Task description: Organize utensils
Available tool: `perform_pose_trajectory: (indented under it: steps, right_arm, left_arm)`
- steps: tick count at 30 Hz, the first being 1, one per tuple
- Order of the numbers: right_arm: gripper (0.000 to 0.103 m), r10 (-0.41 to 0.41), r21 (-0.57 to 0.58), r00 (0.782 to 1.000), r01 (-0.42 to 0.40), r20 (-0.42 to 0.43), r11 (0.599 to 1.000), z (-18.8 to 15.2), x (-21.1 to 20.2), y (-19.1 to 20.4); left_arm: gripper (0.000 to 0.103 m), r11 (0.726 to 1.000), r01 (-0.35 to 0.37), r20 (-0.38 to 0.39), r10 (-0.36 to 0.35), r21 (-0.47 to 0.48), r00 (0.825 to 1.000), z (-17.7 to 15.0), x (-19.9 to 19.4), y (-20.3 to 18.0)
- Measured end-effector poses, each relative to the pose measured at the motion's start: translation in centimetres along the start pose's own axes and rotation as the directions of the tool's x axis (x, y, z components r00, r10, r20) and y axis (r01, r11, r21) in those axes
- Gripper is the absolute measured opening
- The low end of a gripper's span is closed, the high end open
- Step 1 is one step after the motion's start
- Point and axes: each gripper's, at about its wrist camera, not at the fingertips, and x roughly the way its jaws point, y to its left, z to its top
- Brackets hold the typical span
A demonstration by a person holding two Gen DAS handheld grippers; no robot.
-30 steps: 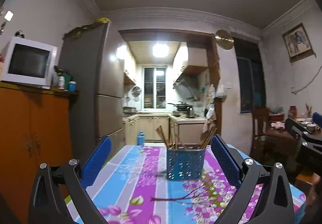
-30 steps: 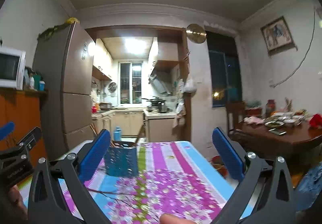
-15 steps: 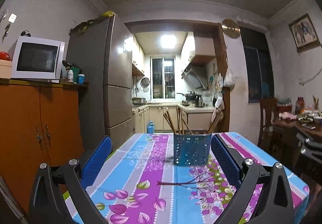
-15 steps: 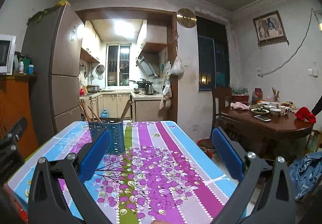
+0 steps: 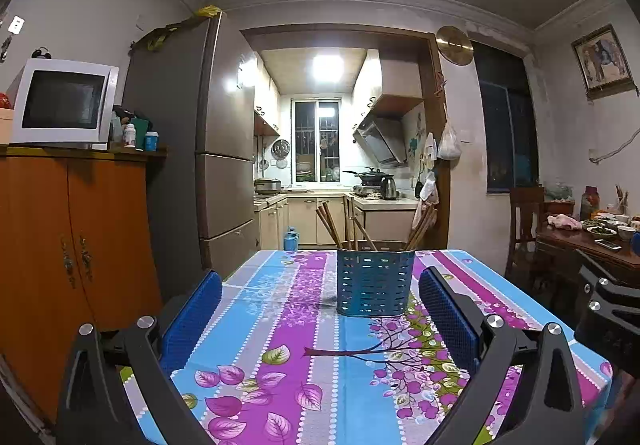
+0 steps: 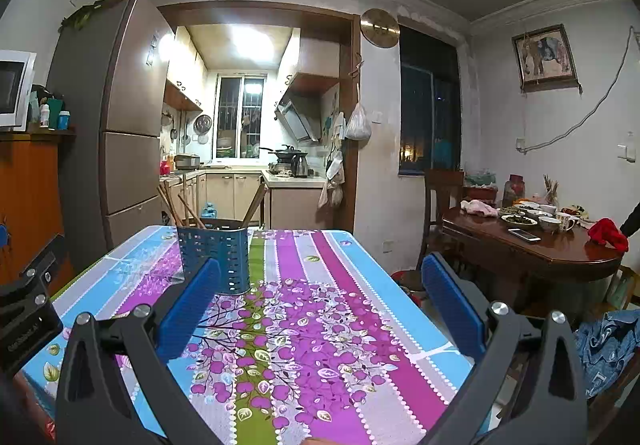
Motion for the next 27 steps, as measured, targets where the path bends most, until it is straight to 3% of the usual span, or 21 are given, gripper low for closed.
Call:
perform_pose_trajectory:
  steps: [12, 19, 25, 27]
  right_arm:
    - [0.098, 0.006, 0.011, 1.0, -0.006, -0.004, 1.0, 0.1, 0.1, -0.2]
    - [0.098, 0.006, 0.021, 1.0, -0.006, -0.004, 1.0, 0.3, 0.3, -0.5]
    - [0.098, 0.003, 0.023, 1.0, -0.003, -0.009, 1.0, 0.1, 0.5, -0.5]
    - [0.098, -0.002, 0.029, 1.0, 0.002, -0.01, 1.0, 0.2, 0.6, -0.7]
  left_arm:
    - [0.098, 0.999, 0.038, -0.013, -0.038, 0.013, 0.999, -0.4, 0.6, -0.4]
    - [0.092, 0.996, 0.093, -0.083, -0.092, 0.002, 0.992, -0.9, 1.8, -0.4]
    - [0.089, 0.998, 0.038, -0.058, -0.035, 0.045, 0.998, -0.8, 1.6, -0.8]
    - [0.09, 0.996, 0.052, -0.056, -0.048, 0.072, 0.997, -0.7, 1.7, -1.0]
